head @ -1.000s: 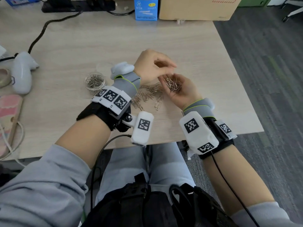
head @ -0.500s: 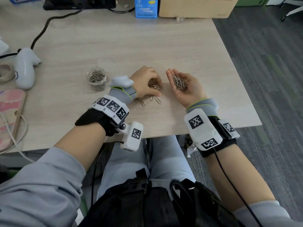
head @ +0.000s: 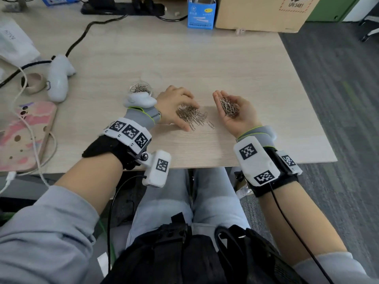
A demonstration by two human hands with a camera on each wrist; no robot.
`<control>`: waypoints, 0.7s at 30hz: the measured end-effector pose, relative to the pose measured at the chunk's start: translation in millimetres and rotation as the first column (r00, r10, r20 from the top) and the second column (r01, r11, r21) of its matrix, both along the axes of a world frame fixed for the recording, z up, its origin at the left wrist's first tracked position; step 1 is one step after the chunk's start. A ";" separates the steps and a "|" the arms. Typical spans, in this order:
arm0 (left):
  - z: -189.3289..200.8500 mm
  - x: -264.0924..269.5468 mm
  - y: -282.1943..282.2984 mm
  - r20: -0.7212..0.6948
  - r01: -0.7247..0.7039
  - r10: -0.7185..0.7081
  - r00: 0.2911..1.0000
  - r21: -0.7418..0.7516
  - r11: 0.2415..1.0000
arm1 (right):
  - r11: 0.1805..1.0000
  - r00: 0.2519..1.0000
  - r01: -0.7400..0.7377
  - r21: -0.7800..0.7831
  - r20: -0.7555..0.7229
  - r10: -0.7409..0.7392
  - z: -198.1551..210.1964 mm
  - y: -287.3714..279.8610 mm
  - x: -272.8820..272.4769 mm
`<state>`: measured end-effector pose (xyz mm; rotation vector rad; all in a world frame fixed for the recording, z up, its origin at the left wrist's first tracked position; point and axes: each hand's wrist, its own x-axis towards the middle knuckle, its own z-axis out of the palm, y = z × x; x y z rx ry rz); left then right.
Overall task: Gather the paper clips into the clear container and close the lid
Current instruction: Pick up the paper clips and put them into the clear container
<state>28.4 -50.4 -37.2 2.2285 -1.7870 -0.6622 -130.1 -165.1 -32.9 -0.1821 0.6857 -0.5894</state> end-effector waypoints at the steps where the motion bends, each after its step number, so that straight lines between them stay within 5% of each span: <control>1: -2.2 0.1 -2.2 -0.024 -0.008 0.007 1.000 -0.027 1.000 | 1.000 1.000 -0.002 -0.004 -0.004 0.002 -0.4 -0.1 -0.7; 6: -1.7 -9.1 -11.7 -0.152 -0.073 0.055 0.987 -0.116 0.991 | 1.000 1.000 0.008 -0.006 0.000 -0.008 -3.8 -0.4 -2.7; 15: -3.2 -6.2 -29.4 -0.080 -0.121 0.109 0.991 -0.159 0.980 | 0.999 0.999 -0.044 -0.007 0.011 0.044 -7.1 -3.9 -4.3; 21: 2.5 4.1 -35.2 -0.253 -0.248 0.192 0.948 -0.208 0.946 | 0.997 0.997 -0.071 -0.024 -0.027 0.070 -6.3 -7.8 2.5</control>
